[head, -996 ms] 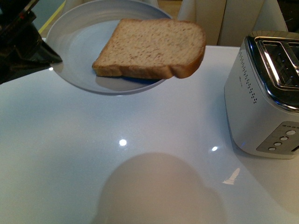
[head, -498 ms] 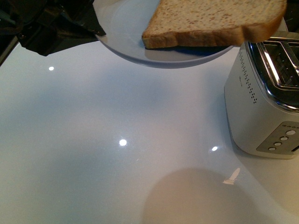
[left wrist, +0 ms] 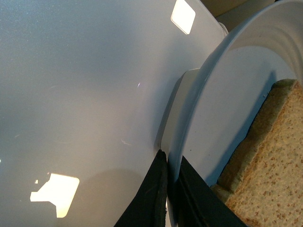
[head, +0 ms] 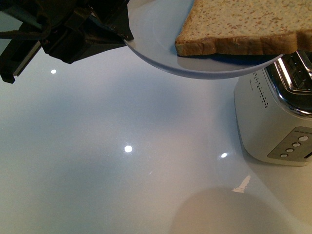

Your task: Left arm holds plate, right arm toasts bread

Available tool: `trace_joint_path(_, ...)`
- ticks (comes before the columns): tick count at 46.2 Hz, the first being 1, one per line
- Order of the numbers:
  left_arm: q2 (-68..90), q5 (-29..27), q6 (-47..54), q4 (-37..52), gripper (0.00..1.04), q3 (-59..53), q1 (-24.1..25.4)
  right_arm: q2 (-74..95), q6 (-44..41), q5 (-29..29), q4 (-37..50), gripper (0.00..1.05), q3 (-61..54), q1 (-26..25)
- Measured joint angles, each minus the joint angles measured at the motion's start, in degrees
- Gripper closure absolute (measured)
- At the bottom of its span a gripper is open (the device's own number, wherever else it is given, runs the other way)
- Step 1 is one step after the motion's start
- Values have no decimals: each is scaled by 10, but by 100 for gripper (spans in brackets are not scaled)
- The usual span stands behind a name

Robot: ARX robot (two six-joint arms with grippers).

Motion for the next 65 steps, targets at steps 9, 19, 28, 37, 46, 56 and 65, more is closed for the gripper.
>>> trace_joint_path(9, 0, 0, -1, 0, 102, 0, 0, 0, 0, 0, 0, 9, 0, 0)
trace_joint_path(19, 0, 0, -1, 0, 102, 0, 0, 0, 0, 0, 0, 9, 0, 0)
trace_joint_path(28, 0, 0, -1, 0, 102, 0, 0, 3, -1, -9, -4, 9, 2, -2)
trace_joint_path(37, -1, -1, -2, 0, 102, 0, -2, 185, -44, -249, -229, 9, 99, -102)
trace_joint_path(46, -2, -2, -3, 0, 102, 0, -2, 270, -71, -303, -194, 9, 125, -174)
trace_joint_path(56, -2, -1, -4, 0, 102, 0, -2, 406, -14, -298, -65, 9, 205, -194)
trace_joint_path(65, -2, -1, -4, 0, 102, 0, -2, 473, 61, -275, -17, 9, 261, -125)
